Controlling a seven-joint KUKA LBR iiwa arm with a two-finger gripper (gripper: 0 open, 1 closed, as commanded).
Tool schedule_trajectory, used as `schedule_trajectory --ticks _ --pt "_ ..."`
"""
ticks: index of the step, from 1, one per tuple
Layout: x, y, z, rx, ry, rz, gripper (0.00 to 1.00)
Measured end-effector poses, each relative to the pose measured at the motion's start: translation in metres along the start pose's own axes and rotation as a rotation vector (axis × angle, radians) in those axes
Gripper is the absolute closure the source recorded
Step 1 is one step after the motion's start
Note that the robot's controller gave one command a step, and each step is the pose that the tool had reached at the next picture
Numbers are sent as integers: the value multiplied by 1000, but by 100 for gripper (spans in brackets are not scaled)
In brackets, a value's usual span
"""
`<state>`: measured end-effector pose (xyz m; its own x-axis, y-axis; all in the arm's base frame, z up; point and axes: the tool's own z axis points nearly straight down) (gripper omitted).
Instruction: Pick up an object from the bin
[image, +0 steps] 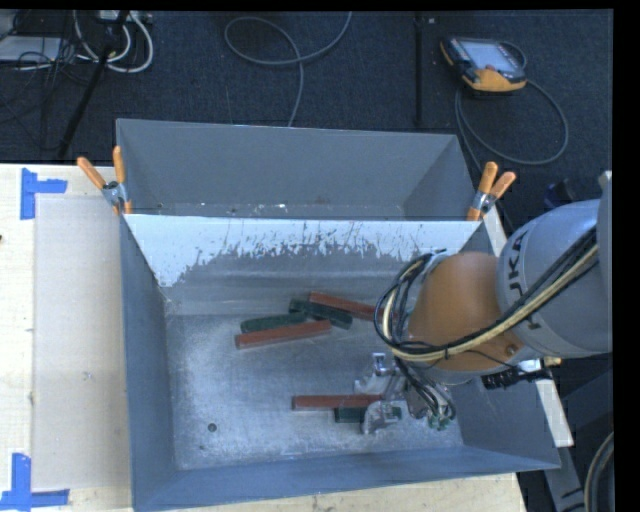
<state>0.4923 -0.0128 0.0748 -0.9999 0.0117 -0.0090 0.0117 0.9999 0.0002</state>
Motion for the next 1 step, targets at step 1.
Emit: schedule_trajectory --ticks 1 --pt "-25 1 -157 0 5 34 100"
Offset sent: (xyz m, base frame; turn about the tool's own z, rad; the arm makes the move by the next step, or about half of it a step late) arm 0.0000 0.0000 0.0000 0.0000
